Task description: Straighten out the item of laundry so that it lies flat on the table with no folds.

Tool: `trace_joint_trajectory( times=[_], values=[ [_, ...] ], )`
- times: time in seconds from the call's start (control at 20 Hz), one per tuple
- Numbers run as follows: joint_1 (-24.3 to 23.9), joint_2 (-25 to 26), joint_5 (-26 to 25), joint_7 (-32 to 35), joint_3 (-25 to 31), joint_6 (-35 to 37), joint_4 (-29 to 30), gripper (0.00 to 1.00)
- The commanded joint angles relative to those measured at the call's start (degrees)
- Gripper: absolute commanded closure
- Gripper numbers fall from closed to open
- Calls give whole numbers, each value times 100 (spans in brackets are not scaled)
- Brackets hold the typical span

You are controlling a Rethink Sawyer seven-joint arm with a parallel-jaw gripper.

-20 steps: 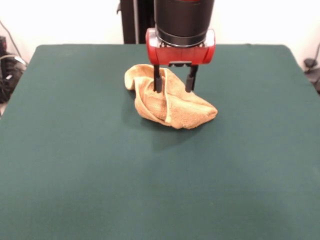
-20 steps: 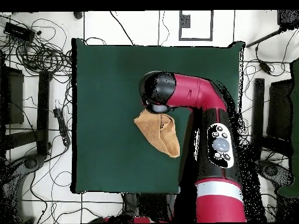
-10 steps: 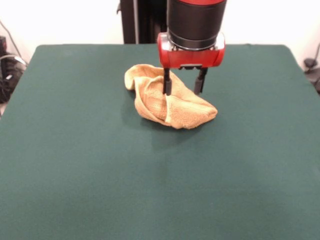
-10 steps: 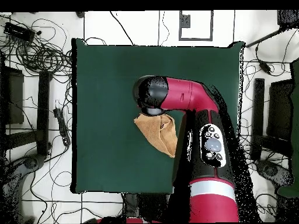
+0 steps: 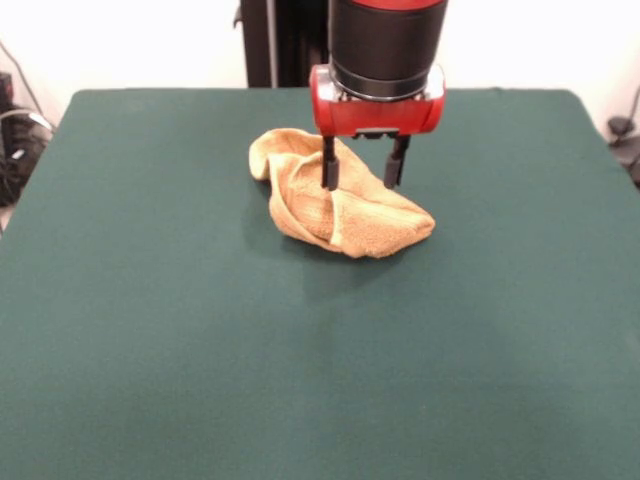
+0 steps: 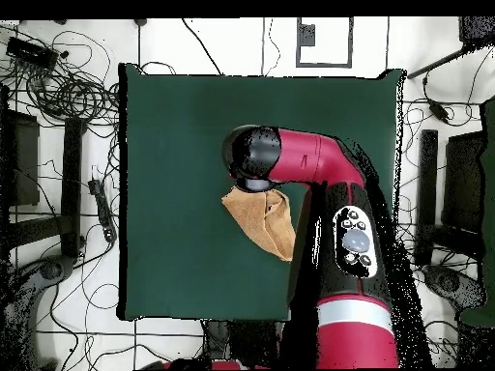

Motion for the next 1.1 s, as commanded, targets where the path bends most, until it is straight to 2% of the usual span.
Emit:
trace_joint_trajectory(
  times=[0.05,0.55,1.1],
  values=[
    [-49,260,29,15,667,90,350,0],
    [1,479,-6,31,649,419,-129,0],
    [-22,578,-21,-37,684,473,-291,0]
  ],
)
